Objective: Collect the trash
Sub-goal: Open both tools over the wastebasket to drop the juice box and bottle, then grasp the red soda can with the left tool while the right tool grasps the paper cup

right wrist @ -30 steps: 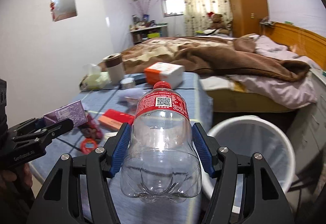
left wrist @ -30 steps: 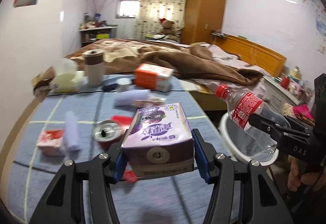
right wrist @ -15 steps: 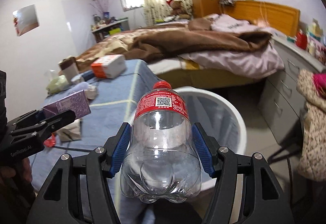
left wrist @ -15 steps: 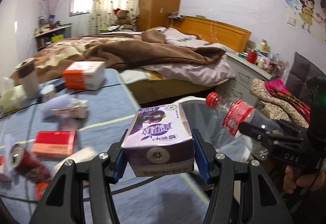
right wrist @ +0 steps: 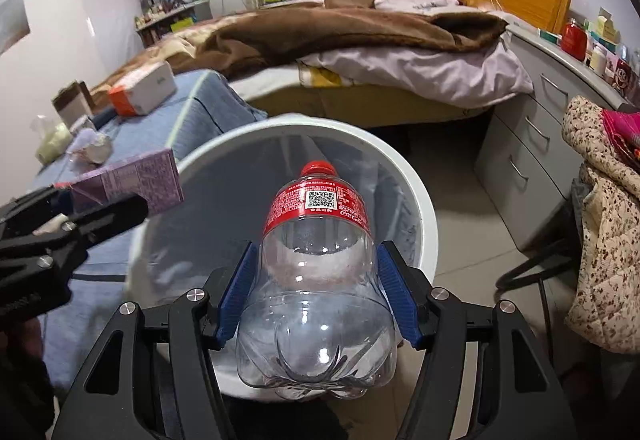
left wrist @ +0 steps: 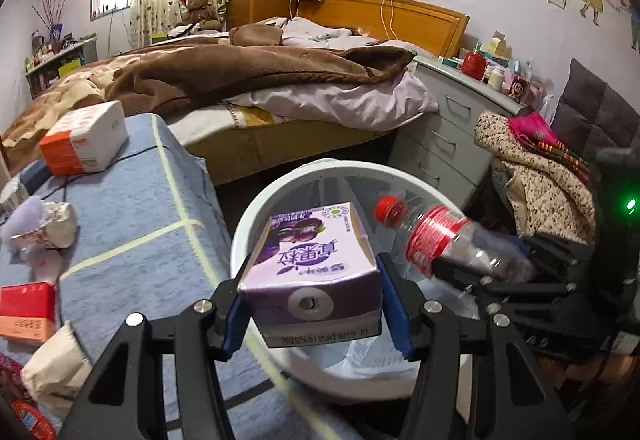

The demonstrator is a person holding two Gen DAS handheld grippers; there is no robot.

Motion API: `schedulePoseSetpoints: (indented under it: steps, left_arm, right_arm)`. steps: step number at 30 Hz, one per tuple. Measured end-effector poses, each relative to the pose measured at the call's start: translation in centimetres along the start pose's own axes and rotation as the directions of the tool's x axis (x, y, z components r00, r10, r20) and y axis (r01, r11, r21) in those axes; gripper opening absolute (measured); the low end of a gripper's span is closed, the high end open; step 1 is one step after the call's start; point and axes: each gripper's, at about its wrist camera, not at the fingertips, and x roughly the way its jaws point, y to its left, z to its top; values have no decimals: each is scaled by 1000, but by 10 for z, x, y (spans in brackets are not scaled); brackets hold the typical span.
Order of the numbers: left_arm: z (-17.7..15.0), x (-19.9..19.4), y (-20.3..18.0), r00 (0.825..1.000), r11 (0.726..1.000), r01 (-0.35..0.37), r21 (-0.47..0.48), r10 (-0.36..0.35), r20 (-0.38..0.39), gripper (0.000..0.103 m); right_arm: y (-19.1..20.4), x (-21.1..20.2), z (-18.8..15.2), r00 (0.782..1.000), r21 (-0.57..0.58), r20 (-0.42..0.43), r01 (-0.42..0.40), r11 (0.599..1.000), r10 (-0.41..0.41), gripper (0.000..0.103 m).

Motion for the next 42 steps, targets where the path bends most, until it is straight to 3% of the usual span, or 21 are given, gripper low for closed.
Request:
schedulePoseSetpoints:
  steps: [5,8,15,20,25,35,42]
  left_arm:
    - [3,4,1,1000,1000,15,-5,-15,5,76]
    - [3,2,5,1000,1000,3,-14,-3,12,76]
    - [-5,-17,18,999,999,-20,-49,22,34,76]
    - [-16,-46,32,994,994,-68,-83,75,80,76]
    - [-29,-78,53,984,986,-111,-124,126,122,76]
    - [-62,-135,102,949,947,-235,-220,273,159,76]
    - [-87,-162,144,909,895,-338,-292,390,144,77]
  right_arm:
    - [-8,7,0,1000,11,-27,12,1000,-12,64]
    - [-9,5,-2,1000,18,-20,16,1000,-16,70]
    - [-2,-6,-1,1000,24,22,5,1000,-6,71]
    - [12,-21,1,997,5,80,6,1000,-7,71]
    - [28,-32,4,990,6,132,-43,999,42,71]
    - [80,-43,5,972,-72,184,-137,988,148,71]
    - [115,-32,2,961,-140,155,-208,968,229,71]
